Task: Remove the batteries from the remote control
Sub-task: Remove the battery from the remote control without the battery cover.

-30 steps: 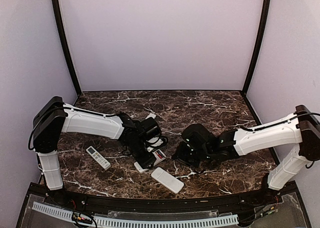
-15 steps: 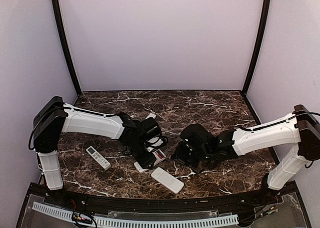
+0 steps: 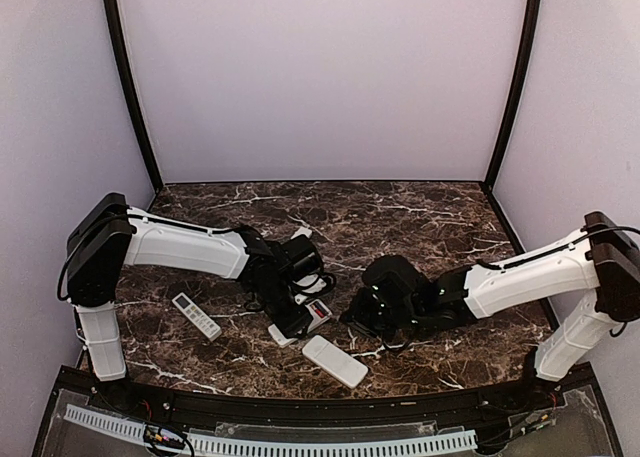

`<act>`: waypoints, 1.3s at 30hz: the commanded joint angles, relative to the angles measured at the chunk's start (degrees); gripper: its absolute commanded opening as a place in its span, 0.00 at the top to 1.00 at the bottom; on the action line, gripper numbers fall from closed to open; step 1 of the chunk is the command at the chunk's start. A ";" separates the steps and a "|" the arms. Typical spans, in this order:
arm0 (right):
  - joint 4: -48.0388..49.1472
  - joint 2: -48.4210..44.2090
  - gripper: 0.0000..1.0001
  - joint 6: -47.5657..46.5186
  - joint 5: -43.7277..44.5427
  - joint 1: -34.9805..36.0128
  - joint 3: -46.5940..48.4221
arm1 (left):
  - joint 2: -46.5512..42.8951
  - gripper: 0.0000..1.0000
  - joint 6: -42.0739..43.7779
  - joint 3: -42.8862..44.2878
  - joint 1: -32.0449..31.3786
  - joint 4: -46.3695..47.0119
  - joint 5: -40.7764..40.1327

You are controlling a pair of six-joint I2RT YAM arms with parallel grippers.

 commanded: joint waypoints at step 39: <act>28.31 -1.14 1.00 -3.06 3.08 0.20 -5.70 | 3.32 0.89 0.64 1.15 -0.54 0.87 0.81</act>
